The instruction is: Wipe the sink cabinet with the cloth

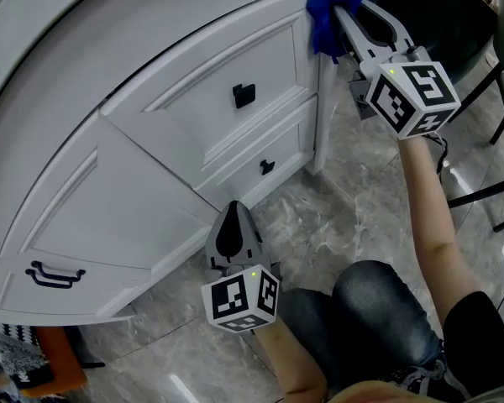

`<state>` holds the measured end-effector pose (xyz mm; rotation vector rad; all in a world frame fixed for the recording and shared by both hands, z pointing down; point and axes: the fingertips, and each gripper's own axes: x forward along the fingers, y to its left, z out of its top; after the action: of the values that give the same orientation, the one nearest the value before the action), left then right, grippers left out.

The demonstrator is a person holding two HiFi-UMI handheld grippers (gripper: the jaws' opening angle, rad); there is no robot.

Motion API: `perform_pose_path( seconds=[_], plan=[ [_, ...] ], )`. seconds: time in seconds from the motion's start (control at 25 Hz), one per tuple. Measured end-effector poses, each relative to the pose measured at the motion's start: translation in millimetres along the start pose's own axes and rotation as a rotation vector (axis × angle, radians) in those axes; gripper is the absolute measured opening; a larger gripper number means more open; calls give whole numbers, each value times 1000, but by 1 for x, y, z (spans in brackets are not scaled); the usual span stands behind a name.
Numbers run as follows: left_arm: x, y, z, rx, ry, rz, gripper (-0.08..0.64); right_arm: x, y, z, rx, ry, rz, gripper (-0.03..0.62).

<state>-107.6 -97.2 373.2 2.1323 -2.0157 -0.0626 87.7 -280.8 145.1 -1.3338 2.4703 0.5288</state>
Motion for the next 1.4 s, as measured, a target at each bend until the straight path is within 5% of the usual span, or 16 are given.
perform_pose_path(
  seconds=[1.4],
  plan=[
    [5, -6, -2, 16, 12, -8, 5, -25, 6, -61, -16, 94, -1, 80]
  ],
)
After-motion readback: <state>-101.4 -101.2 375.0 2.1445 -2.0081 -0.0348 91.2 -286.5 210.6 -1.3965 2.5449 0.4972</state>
